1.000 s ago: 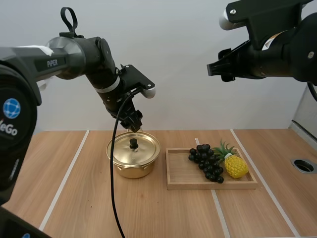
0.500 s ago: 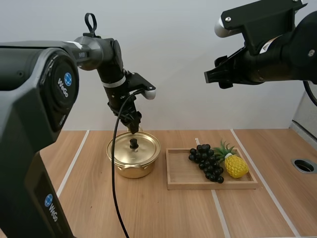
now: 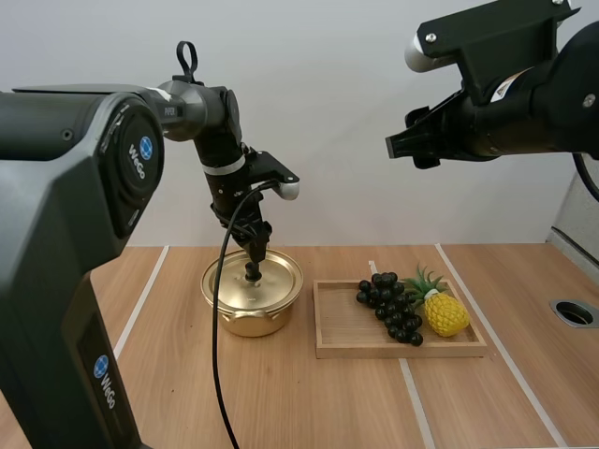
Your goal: Open the pot, put the grape inside, and close it
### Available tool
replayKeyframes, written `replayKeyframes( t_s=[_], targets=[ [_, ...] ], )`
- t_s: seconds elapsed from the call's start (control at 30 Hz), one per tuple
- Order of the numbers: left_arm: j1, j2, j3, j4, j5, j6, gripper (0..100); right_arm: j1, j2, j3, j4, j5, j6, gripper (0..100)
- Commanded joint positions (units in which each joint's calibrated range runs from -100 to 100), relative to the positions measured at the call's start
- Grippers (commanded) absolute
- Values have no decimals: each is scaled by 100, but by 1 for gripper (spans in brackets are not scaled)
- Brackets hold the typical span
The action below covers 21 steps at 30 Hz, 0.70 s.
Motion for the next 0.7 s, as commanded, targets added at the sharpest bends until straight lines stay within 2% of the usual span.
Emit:
replayKeyframes(
  t_s=[0.0,0.17,0.67],
  targets=[
    [-19,-13,-34,-127,51,40,100,1,-20,-53,13,-71,-57,100],
    [-19,168,-25,-324,51,106,100,1,-20,-53,13,-71,-57,100],
    [-19,739,7,-324,51,23,100,1,-20,-53,12,-71,-80,100]
  ],
)
